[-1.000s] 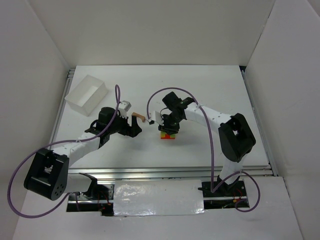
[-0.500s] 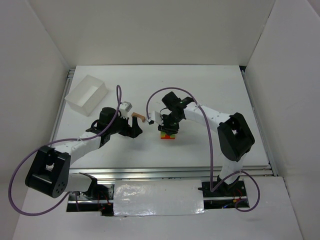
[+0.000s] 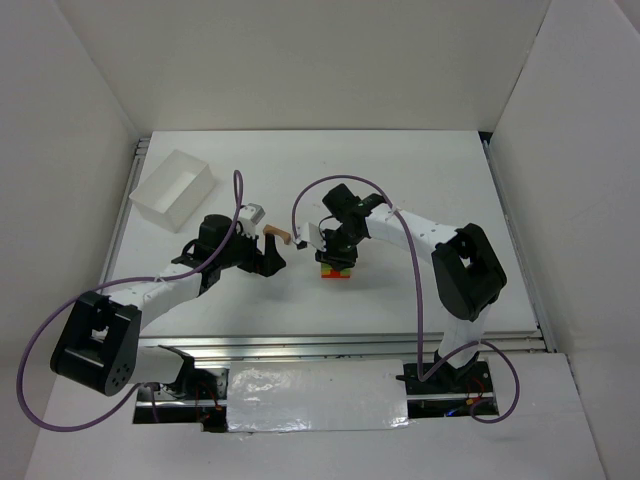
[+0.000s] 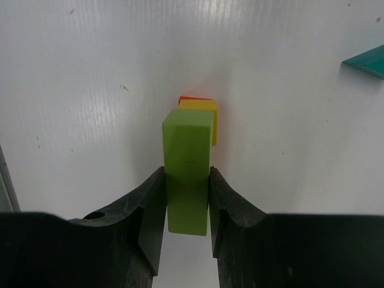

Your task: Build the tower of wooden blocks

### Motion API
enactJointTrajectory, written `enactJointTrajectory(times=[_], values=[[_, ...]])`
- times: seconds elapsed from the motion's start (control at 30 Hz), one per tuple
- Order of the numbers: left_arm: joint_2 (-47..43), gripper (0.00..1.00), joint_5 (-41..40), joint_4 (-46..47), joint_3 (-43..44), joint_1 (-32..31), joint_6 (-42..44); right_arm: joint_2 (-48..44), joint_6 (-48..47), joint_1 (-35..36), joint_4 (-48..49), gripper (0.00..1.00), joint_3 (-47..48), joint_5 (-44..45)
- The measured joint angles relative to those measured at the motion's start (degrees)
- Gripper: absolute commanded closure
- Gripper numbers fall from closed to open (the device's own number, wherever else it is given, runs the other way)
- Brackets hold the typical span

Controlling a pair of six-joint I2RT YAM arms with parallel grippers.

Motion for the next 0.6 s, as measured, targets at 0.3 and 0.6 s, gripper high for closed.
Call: enactJointTrajectory(times=[0.3,0.6], values=[[0.0,0.01,0.9,0.0,0.0,0.0,0.2,0.0,0.0,0.0,0.0,0.83,0.0,0.0],[0.0,0.01,1.1,0.0,0.0,0.0,0.2,0.0,0.0,0.0,0.0,0.79,0.0,0.0]])
